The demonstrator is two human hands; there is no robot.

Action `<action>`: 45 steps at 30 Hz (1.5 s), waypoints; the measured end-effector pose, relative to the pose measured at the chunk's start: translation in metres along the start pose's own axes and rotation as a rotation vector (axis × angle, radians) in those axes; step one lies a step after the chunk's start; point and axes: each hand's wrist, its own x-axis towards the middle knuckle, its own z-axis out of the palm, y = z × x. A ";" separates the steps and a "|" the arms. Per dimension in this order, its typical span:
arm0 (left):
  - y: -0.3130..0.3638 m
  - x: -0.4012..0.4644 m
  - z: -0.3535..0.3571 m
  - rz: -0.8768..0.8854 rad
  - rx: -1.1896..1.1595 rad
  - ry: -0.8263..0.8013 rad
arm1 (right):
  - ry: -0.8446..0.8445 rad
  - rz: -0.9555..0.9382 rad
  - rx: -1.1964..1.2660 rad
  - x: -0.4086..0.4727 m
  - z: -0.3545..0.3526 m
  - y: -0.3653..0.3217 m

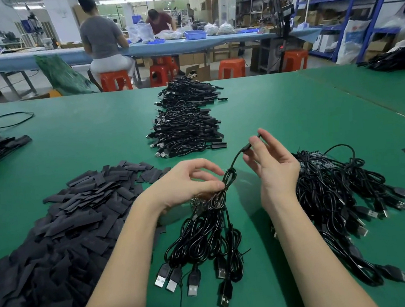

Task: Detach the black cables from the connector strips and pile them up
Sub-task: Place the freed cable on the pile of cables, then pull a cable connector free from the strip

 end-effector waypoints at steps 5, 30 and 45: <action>0.017 0.009 -0.013 0.208 0.110 0.291 | 0.011 0.110 -0.124 0.003 0.000 0.004; -0.009 0.043 -0.005 0.208 0.584 0.732 | -0.421 -0.059 -1.229 0.002 0.000 0.022; -0.015 0.002 0.008 -0.015 0.111 0.361 | -0.597 0.347 -0.832 -0.004 -0.001 -0.006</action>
